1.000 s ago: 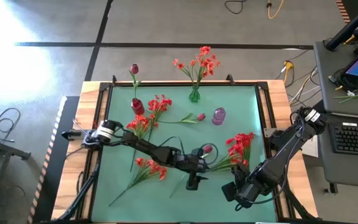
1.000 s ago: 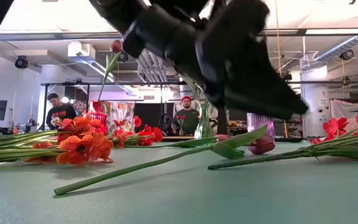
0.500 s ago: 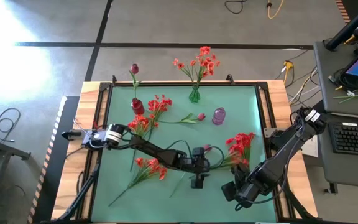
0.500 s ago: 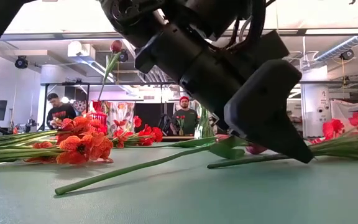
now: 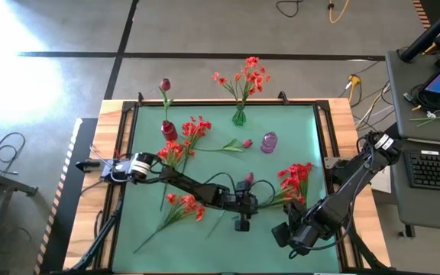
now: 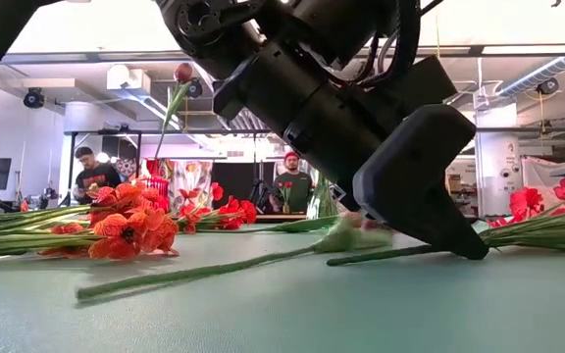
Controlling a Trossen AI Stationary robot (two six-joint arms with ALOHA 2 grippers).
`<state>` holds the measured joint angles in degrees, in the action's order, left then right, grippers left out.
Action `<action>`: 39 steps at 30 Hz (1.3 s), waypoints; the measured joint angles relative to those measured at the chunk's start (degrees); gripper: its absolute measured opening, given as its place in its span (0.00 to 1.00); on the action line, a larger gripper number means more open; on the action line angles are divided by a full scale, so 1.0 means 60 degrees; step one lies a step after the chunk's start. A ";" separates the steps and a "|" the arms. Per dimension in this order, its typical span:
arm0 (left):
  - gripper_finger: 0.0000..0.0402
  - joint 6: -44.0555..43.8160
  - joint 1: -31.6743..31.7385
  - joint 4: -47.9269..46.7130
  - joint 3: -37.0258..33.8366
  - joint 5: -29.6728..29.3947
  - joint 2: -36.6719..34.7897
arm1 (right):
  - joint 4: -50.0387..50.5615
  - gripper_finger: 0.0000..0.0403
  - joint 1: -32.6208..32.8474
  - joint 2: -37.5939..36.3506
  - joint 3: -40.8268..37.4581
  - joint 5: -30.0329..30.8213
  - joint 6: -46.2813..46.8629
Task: Sort flowers into vase by color
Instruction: Put the bottom red flowers into the violet flower vase
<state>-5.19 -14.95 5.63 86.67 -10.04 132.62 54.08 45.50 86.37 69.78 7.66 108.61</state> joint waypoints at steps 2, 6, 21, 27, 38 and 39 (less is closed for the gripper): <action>0.14 0.0000 -0.0006 -0.0016 0.0000 0.0012 0.0000 | 0.0001 0.50 0.0000 0.0000 0.0000 0.0004 -0.0116; 0.02 0.0000 0.0026 -0.0053 0.0000 0.0249 -0.0020 | 0.0000 0.50 0.0000 0.0000 0.0000 0.0011 -0.0369; 0.00 0.0761 0.0558 -0.1978 -0.0274 0.2423 -0.1601 | 0.0022 0.50 -0.0004 -0.0301 0.0751 0.1936 -0.3290; 0.00 0.1123 0.0744 -0.1501 -0.1391 0.2770 -0.3092 | -0.0002 0.50 0.0000 -0.0788 0.1473 0.3784 -0.5475; 0.00 0.0718 0.1264 0.1209 -0.5229 0.3171 -0.6528 | -0.0028 0.50 -0.0018 -0.1668 0.2357 0.7866 -1.0439; 0.00 0.0775 0.1317 0.1285 -0.5456 0.2942 -0.6815 | -0.0013 0.50 -0.0028 -0.1744 0.2347 0.8302 -1.0793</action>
<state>-0.54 -7.05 13.34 53.94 7.61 91.73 54.01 45.33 75.90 83.86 57.47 43.85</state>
